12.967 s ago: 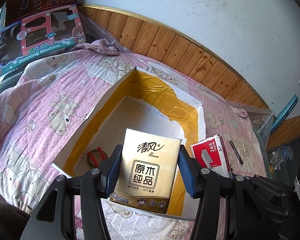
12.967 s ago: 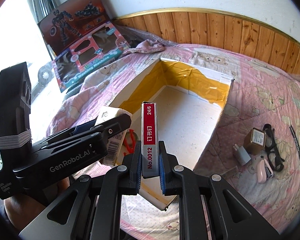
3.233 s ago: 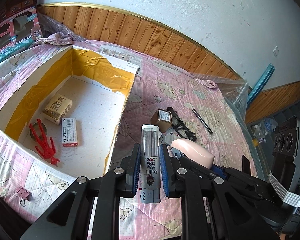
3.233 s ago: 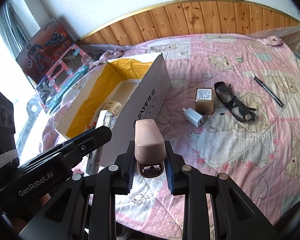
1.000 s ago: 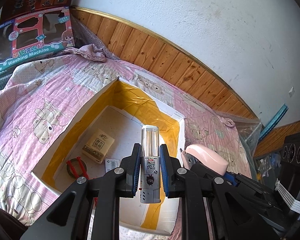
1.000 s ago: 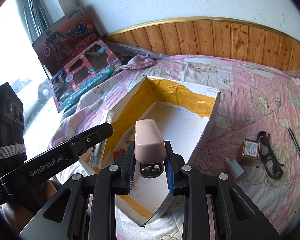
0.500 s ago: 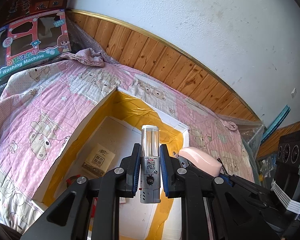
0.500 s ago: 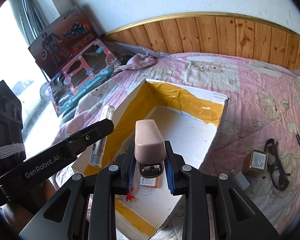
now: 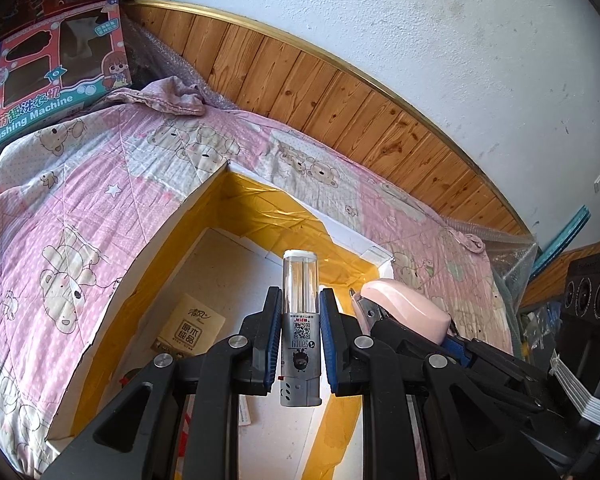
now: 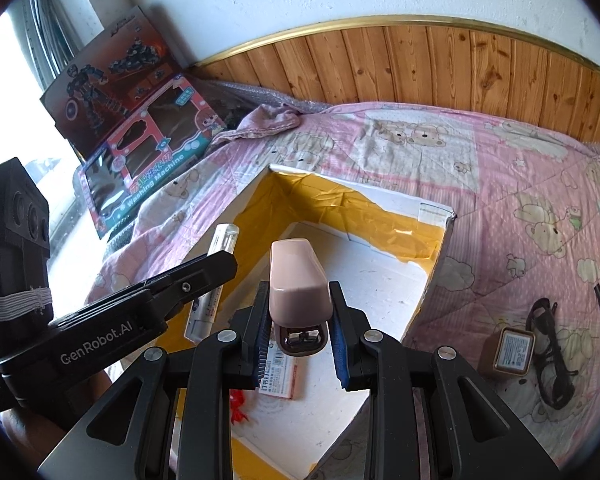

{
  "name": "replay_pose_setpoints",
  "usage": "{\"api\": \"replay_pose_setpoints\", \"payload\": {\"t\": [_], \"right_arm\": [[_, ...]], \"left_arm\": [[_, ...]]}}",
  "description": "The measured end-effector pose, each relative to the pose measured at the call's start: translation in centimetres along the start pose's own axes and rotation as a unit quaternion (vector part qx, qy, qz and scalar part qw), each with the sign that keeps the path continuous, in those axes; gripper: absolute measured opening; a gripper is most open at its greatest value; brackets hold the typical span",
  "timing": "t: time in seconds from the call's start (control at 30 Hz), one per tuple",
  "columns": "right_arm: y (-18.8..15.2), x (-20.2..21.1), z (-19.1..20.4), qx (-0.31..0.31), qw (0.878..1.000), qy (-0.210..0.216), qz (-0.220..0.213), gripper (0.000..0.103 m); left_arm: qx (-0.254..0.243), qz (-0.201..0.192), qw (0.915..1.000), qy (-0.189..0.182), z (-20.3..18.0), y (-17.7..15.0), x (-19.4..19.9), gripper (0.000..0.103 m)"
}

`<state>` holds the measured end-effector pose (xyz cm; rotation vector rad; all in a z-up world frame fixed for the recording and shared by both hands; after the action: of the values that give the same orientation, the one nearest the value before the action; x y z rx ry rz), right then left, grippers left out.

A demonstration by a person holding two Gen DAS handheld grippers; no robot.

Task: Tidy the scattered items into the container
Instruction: 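Carry the white tube with the left gripper while the right gripper carries the stapler over the box, then open both grippers to drop the white tube and pink stapler into the box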

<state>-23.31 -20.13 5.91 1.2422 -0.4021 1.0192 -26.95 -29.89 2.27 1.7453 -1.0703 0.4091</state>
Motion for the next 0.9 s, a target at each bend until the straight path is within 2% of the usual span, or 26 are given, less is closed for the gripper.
{"api": "replay_pose_setpoints", "payload": {"t": [0.3, 0.5, 0.9], "right_arm": [[0.9, -2.4, -1.0, 0.022, 1.0, -0.014, 0.016, 0.028], [1.2, -4.1, -2.0, 0.038, 0.998, -0.031, 0.03, 0.028], [2.3, -7.3, -3.3, 0.095, 0.992, -0.071, 0.055, 0.028]], "left_arm": [[0.004, 0.029, 0.9995, 0.01, 0.2, 1.1, -3.0, 0.019], [-0.002, 0.051, 0.9982, 0.031, 0.1, 1.0, -5.2, 0.019], [0.021, 0.098, 0.9928, 0.065, 1.0, 1.0, -10.2, 0.019]]}}
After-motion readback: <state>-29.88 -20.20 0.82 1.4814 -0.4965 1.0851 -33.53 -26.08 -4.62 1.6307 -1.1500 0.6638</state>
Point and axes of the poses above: each gripper's, at about its wrist camera, not at the fingertips, and x roughly against the way its jaws point, z to its left, y to its top, the point moved 5 cm from there along -x, roughly the way its jaws point, and after that the axes turned 3 degrees about -x, right-handed, at the moved point
